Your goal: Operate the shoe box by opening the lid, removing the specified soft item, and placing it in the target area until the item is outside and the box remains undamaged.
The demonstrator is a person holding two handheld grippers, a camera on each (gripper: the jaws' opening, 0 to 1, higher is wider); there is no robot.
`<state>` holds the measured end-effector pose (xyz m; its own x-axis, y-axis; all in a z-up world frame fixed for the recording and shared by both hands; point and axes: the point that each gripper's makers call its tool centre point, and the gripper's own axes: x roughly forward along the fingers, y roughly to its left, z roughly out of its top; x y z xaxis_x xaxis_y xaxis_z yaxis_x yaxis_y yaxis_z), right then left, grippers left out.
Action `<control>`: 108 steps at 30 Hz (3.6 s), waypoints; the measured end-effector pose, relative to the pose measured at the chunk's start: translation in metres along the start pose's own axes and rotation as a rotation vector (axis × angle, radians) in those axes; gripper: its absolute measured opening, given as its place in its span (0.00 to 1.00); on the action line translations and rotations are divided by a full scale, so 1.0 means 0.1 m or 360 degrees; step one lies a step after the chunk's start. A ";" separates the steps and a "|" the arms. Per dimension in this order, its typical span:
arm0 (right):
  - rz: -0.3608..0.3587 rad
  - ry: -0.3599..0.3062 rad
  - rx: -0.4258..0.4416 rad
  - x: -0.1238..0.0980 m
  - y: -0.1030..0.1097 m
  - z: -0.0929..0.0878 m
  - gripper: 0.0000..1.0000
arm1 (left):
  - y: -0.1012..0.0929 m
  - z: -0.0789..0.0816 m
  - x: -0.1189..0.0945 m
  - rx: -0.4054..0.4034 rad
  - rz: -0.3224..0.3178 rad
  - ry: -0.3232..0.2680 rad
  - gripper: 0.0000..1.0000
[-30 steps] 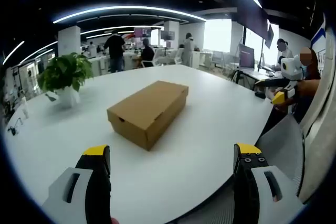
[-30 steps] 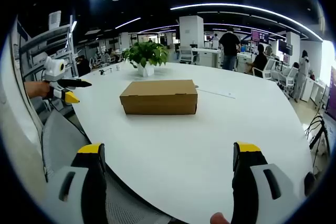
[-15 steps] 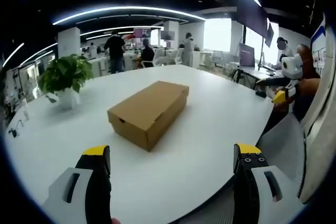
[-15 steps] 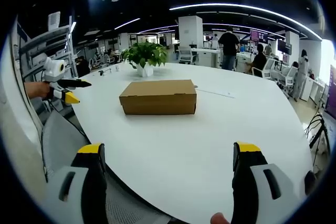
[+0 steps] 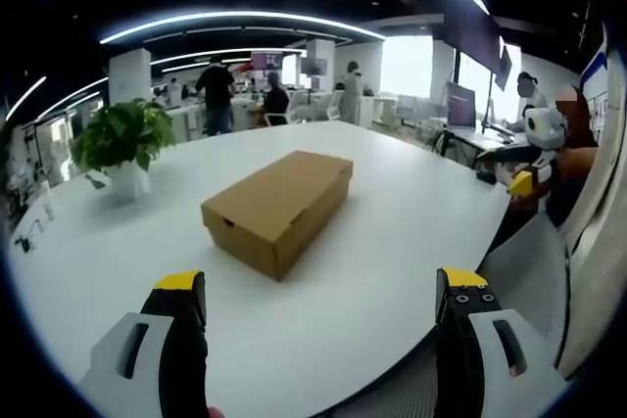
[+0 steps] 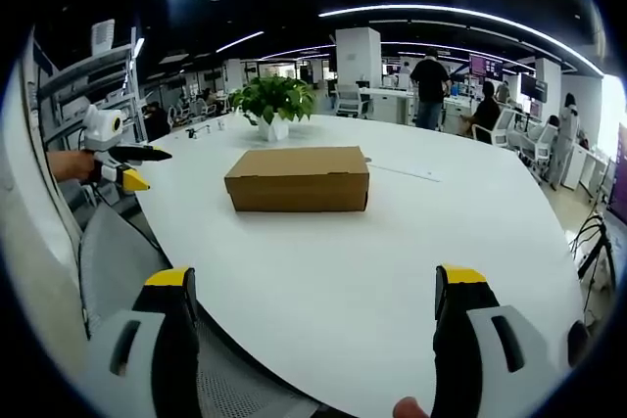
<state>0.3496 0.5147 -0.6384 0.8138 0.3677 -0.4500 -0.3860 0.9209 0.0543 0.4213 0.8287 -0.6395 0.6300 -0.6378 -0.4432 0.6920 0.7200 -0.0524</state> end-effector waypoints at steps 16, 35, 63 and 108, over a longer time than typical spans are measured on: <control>0.0005 0.0001 -0.0007 0.02 -0.02 0.04 0.96 | 0.02 0.02 0.03 -0.0002 -0.0004 -0.0001 1.00; 0.0032 0.0015 -0.0024 0.15 -0.10 0.07 0.96 | 0.05 0.01 0.11 -0.0023 0.0033 0.0022 0.99; 0.0169 0.0047 -0.0160 0.58 -0.26 0.22 0.95 | 0.00 0.03 0.40 -0.0004 0.0042 0.0039 0.97; 0.0531 0.0021 -0.0474 1.64 -0.45 0.41 0.77 | 0.35 -0.08 0.90 -0.0054 0.0301 0.0078 0.70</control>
<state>0.5177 0.5388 -0.6784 0.6186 0.6351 -0.4626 -0.7365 0.6739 -0.0596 0.4995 0.7983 -0.6884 0.7292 -0.4766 -0.4910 0.5500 0.8351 0.0061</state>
